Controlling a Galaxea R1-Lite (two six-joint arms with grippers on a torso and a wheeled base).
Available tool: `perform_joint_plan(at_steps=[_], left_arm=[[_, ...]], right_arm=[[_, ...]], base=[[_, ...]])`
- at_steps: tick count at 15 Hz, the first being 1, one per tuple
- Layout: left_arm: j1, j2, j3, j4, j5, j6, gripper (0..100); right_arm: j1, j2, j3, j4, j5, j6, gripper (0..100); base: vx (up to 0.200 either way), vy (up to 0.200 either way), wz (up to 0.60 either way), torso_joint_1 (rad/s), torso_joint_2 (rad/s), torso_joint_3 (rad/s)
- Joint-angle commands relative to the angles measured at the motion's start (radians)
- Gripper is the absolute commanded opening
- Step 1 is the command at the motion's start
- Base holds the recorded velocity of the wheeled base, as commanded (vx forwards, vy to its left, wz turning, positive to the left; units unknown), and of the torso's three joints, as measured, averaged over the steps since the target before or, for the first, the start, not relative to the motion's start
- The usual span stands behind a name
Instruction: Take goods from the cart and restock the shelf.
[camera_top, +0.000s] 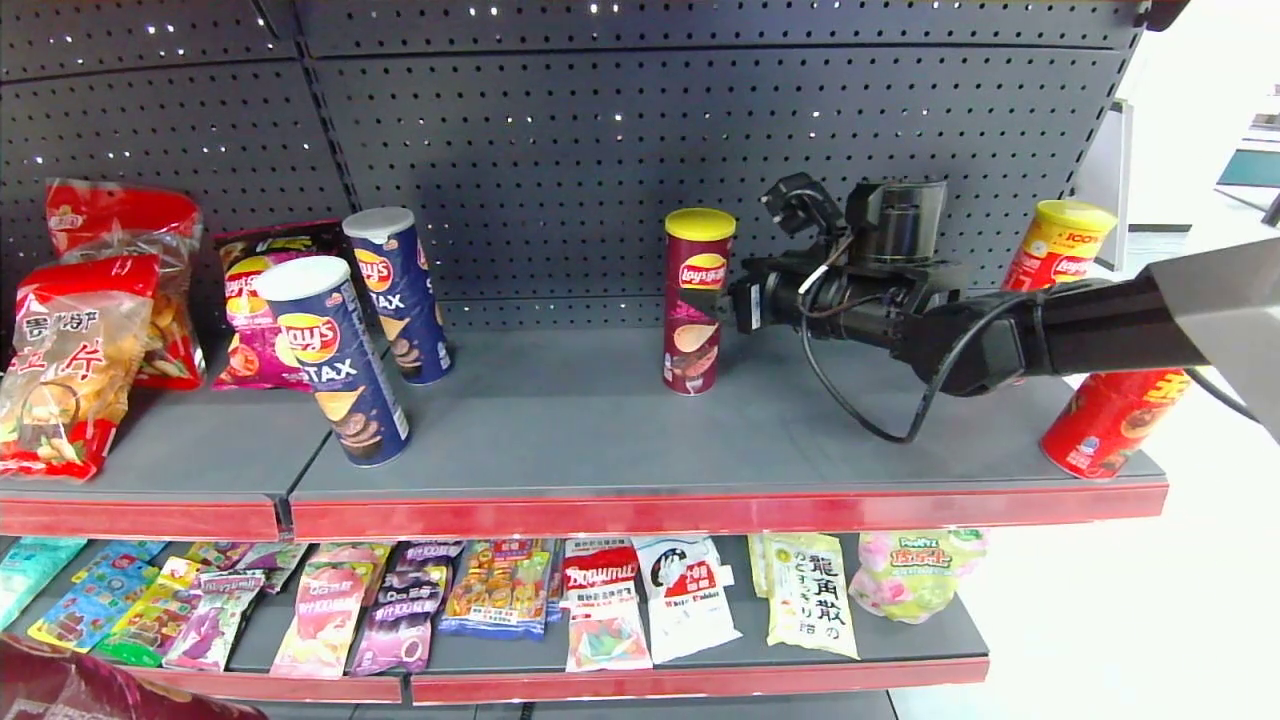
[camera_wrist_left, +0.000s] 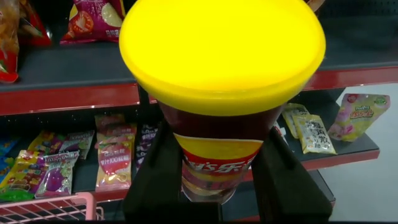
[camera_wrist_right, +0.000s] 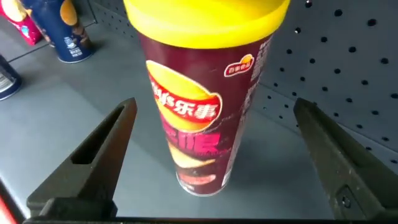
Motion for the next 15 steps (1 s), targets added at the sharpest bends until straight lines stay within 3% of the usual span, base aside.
perform_joint_plan(at_steps=[1, 8, 9, 15], left_arm=[[0.0, 0.002, 0.0, 0.0, 0.0, -0.001, 0], [0.0, -0.005, 0.002, 0.0, 0.0, -0.001, 0], [0.0, -0.005, 0.002, 0.001, 0.0, -0.001, 0], [0.0, -0.009, 0.014, 0.003, 0.001, -0.001, 0]], right_arm=[[0.006, 0.025, -0.026, 0.001, 0.001, 0.0, 100], [0.034, 0.097, -0.142, 0.011, 0.0, 0.001, 100], [0.037, 0.103, -0.147, 0.011, -0.002, 0.001, 0], [0.069, 0.106, -0.184, 0.011, -0.045, 0.0, 0]], base=[[0.0, 0.0, 0.0, 0.0, 0.0, 0.0], [0.0, 0.0, 0.0, 0.0, 0.0, 0.0], [0.0, 0.0, 0.0, 0.0, 0.0, 0.0], [0.0, 0.0, 0.0, 0.0, 0.0, 0.0]])
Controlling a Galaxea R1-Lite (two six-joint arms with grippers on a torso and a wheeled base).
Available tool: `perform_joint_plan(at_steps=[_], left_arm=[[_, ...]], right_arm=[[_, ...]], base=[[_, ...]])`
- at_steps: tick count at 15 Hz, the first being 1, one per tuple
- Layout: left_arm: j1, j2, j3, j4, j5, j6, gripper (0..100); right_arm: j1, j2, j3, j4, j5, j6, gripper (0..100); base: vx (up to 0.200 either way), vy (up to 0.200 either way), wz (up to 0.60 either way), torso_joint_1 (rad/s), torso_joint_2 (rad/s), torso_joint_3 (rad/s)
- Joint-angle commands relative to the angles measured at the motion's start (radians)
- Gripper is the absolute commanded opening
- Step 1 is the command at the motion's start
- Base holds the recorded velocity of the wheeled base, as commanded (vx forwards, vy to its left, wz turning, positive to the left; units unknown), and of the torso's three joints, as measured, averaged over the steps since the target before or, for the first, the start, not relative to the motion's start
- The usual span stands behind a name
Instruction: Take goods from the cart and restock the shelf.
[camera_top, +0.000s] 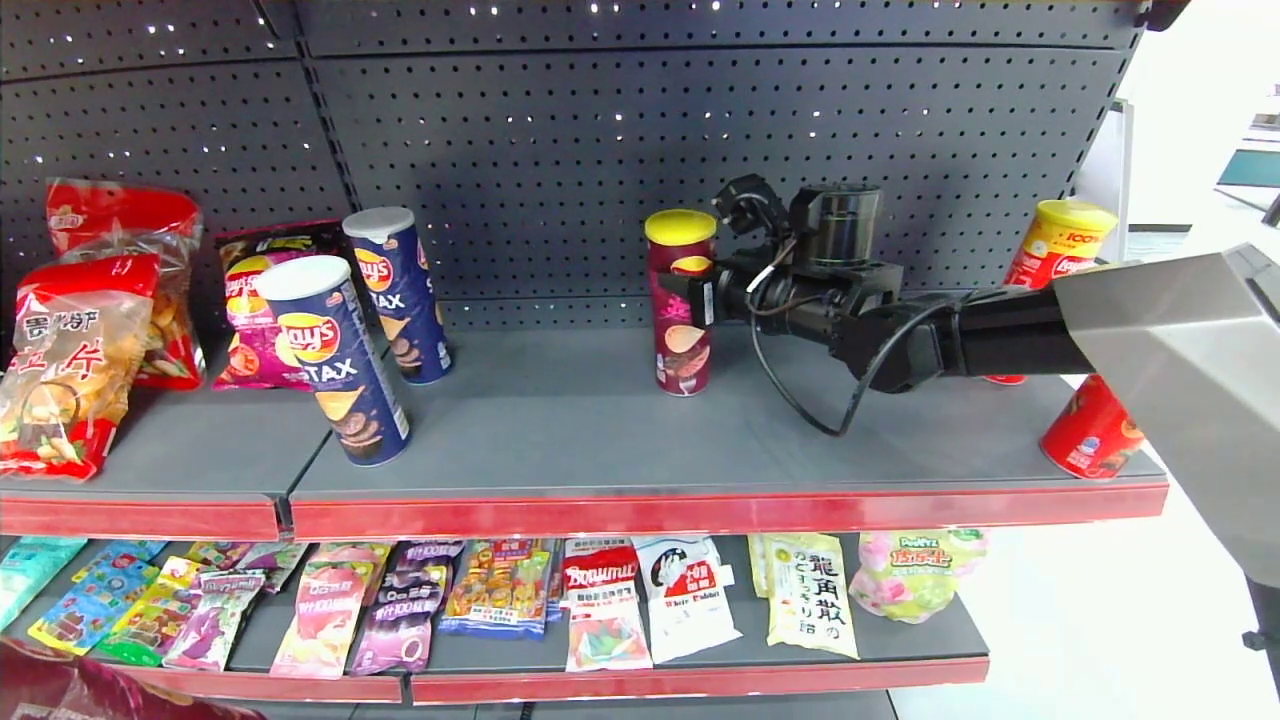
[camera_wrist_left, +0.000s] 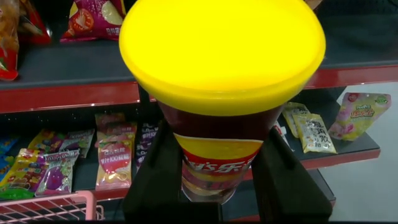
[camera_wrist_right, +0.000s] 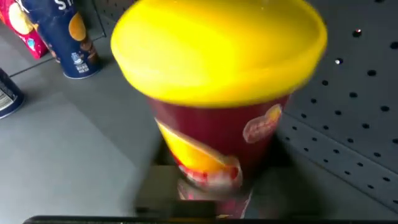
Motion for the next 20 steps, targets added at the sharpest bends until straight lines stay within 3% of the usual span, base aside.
perform_joint_plan(at_steps=[1, 5, 9, 11, 12, 13, 20], left_arm=[[0.0, -0.001, 0.007, -0.002, 0.0, 0.0, 0], [0.0, -0.001, 0.007, -0.002, 0.0, 0.0, 0], [0.0, -0.004, 0.005, -0.002, 0.0, 0.0, 0], [0.002, -0.006, 0.005, -0.002, 0.002, 0.0, 0], [0.002, -0.006, 0.005, -0.002, 0.002, 0.0, 0], [0.0, -0.004, 0.005, -0.002, 0.002, 0.0, 0], [0.002, -0.006, 0.002, -0.002, 0.002, 0.0, 0]], right_arm=[[0.023, -0.049, 0.016, -0.001, -0.04, 0.001, 0], [0.055, -0.202, 0.151, -0.001, -0.143, 0.006, 0], [0.114, -0.351, 0.392, -0.029, -0.254, 0.107, 0], [0.149, -0.366, 0.493, -0.154, -0.335, 0.104, 0], [0.149, -0.366, 0.495, -0.159, -0.337, 0.104, 0], [0.173, -0.366, 0.544, -0.22, -0.412, 0.102, 0], [0.215, -0.352, 0.607, -0.271, -0.508, 0.105, 0]], base=[[0.0, 0.0, 0.0, 0.0, 0.0, 0.0], [0.0, 0.0, 0.0, 0.0, 0.0, 0.0], [0.0, 0.0, 0.0, 0.0, 0.0, 0.0], [0.0, 0.0, 0.0, 0.0, 0.0, 0.0], [0.0, 0.0, 0.0, 0.0, 0.0, 0.0], [0.0, 0.0, 0.0, 0.0, 0.0, 0.0], [0.0, 0.0, 0.0, 0.0, 0.0, 0.0]])
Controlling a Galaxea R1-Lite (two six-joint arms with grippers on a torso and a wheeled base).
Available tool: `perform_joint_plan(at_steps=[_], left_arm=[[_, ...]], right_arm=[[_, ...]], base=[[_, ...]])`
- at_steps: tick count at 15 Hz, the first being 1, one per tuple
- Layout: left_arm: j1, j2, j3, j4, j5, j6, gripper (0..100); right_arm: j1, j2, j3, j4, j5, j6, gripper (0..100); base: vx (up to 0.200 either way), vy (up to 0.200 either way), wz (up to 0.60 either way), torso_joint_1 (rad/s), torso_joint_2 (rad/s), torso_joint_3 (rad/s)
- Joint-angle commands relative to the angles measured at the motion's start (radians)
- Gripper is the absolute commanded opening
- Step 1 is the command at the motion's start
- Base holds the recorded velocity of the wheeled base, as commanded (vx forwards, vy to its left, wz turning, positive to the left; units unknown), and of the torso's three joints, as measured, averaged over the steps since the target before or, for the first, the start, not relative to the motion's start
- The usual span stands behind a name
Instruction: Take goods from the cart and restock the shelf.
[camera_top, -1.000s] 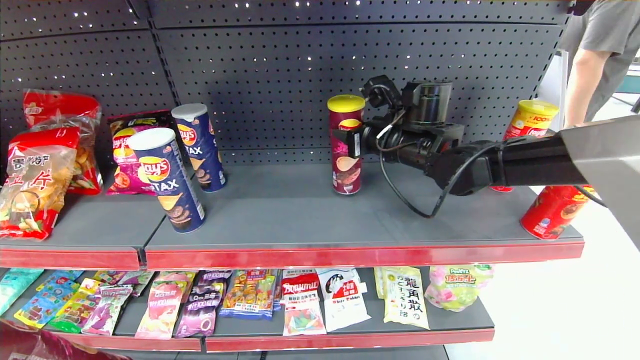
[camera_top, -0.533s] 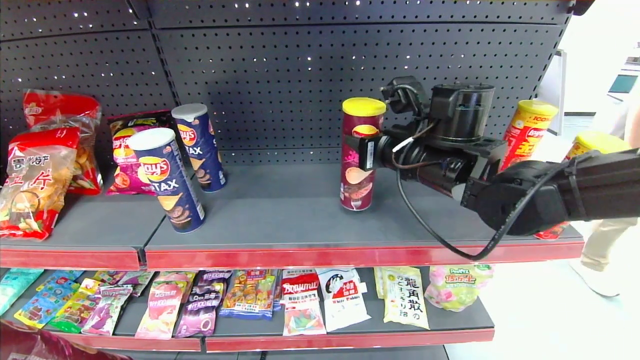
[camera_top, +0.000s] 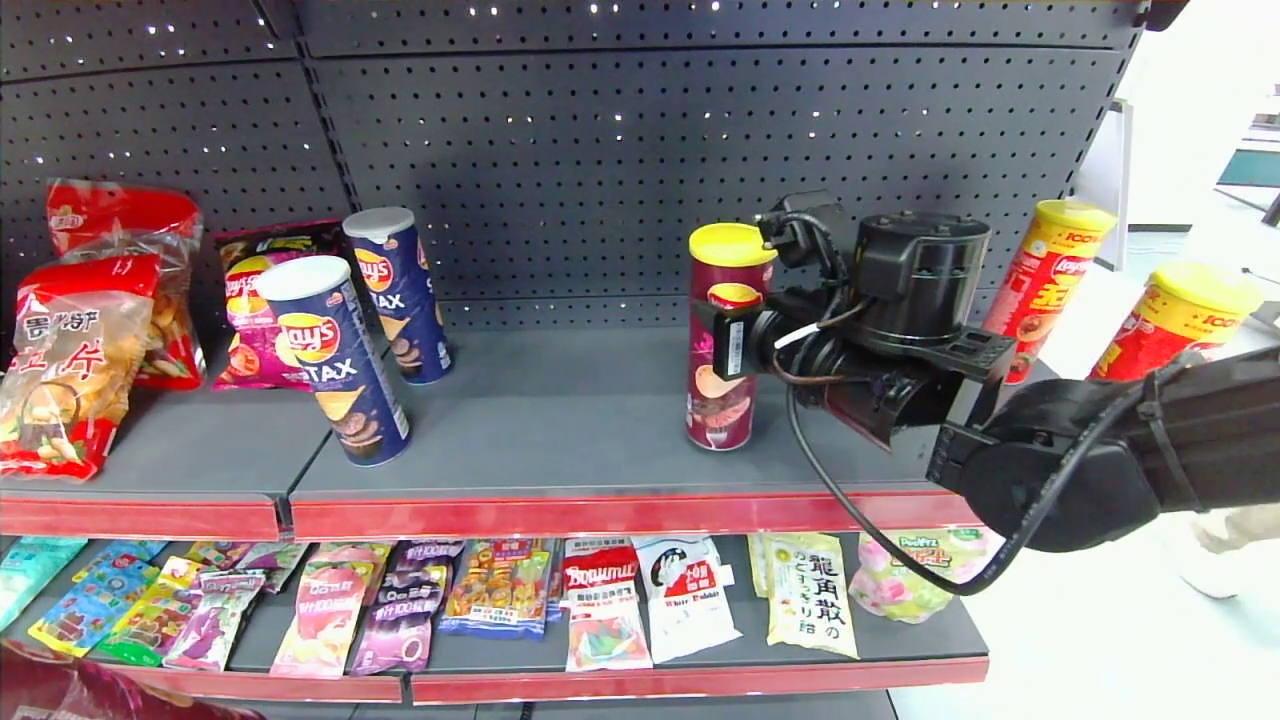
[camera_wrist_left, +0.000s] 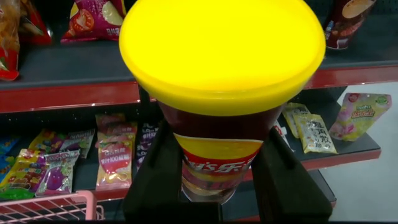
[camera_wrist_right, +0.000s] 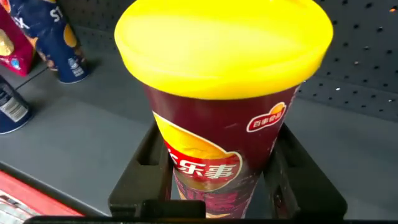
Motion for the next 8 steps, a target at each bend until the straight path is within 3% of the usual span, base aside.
perform_joint_plan(at_steps=[1, 4, 8], left_arm=[[-0.001, 0.0, -0.001, 0.0, 0.0, 0.0, 0], [0.001, 0.0, -0.001, 0.0, 0.0, 0.0, 0], [0.001, 0.0, -0.001, 0.0, 0.0, 0.0, 0]], right_arm=[[0.019, 0.004, 0.006, 0.0, -0.005, 0.0, 0], [0.054, 0.008, 0.029, -0.002, -0.072, 0.002, 0], [0.07, 0.024, 0.033, -0.002, -0.083, 0.011, 0]], base=[[0.0, 0.0, 0.0, 0.0, 0.0, 0.0], [0.0, 0.0, 0.0, 0.0, 0.0, 0.0], [0.0, 0.0, 0.0, 0.0, 0.0, 0.0]])
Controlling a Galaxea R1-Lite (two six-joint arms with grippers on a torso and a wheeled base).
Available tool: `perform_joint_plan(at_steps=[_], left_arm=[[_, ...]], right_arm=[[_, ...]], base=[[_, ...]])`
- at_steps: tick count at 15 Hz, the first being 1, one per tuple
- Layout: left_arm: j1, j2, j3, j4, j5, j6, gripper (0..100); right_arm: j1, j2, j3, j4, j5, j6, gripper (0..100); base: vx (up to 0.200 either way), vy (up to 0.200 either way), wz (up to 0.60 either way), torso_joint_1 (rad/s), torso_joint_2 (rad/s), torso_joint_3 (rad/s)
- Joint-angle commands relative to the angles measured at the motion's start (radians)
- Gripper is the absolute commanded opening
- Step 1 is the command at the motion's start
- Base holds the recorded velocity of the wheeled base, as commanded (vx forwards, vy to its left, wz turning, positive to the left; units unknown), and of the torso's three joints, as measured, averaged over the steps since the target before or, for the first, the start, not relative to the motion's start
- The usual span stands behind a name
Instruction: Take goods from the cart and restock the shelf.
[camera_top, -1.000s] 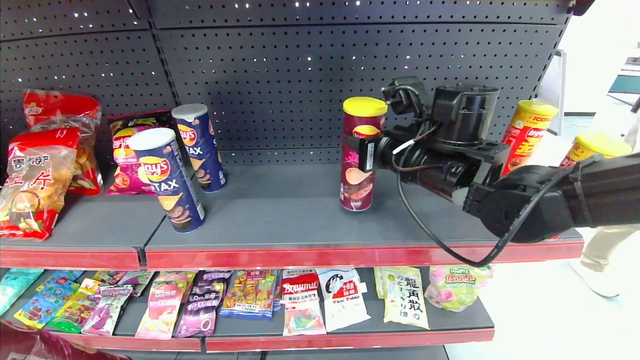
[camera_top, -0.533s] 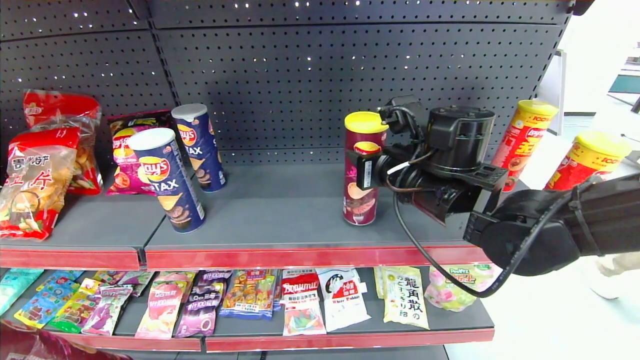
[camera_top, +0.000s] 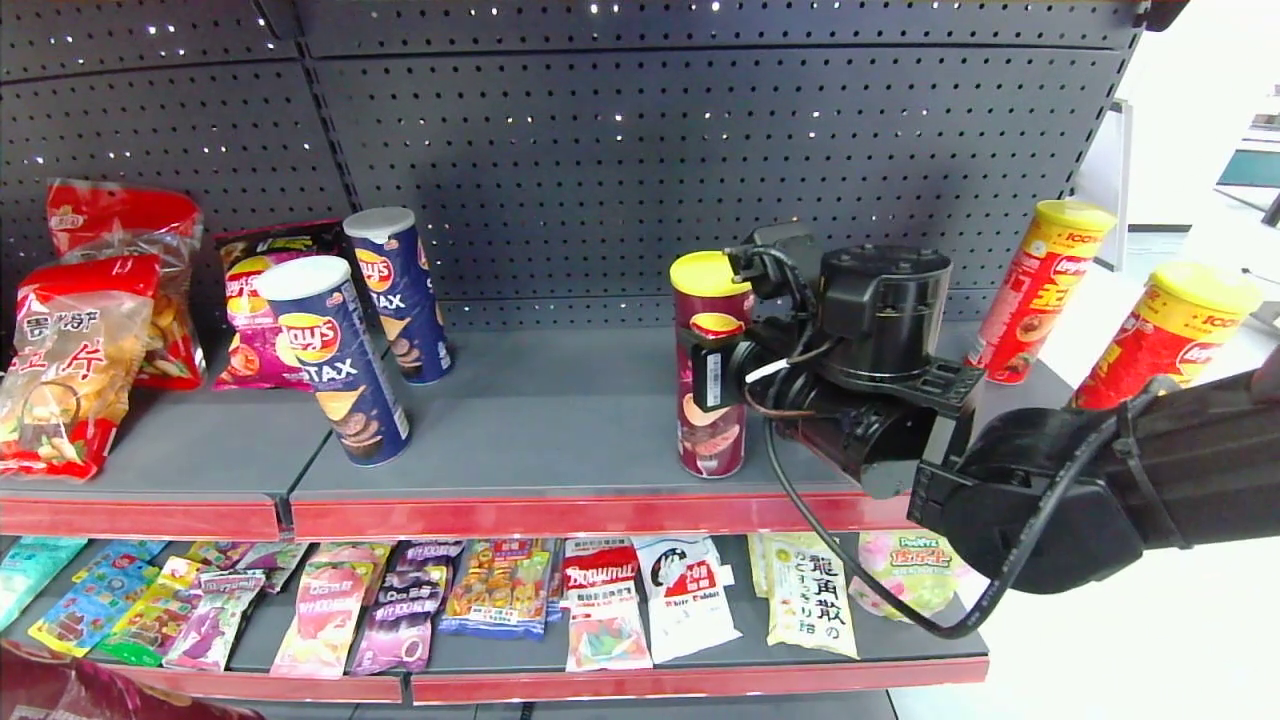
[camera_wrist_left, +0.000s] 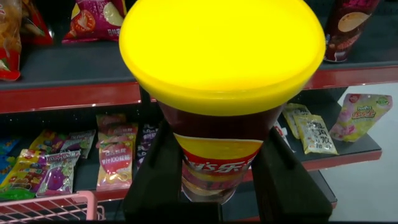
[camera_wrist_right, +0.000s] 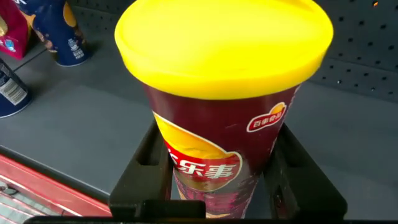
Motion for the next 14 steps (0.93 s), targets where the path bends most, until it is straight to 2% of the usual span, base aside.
perform_joint_plan(at_steps=[1, 12, 13, 14], left_arm=[[0.001, 0.001, 0.0, 0.0, 0.0, 0.0, 0], [-0.001, -0.002, 0.0, 0.0, 0.0, 0.0, 0], [0.001, -0.002, 0.0, 0.0, 0.0, 0.0, 0], [0.001, -0.002, -0.002, 0.0, 0.0, 0.0, 0]], right_arm=[[0.01, 0.007, 0.002, -0.001, -0.001, 0.005, 0], [0.027, 0.003, 0.033, -0.019, -0.002, 0.015, 0], [0.026, 0.006, 0.033, -0.042, -0.001, 0.017, 100], [0.027, 0.001, 0.034, -0.045, -0.001, 0.022, 100]], base=[[0.0, 0.0, 0.0, 0.0, 0.0, 0.0], [0.0, 0.0, 0.0, 0.0, 0.0, 0.0], [0.0, 0.0, 0.0, 0.0, 0.0, 0.0], [0.0, 0.0, 0.0, 0.0, 0.0, 0.0]])
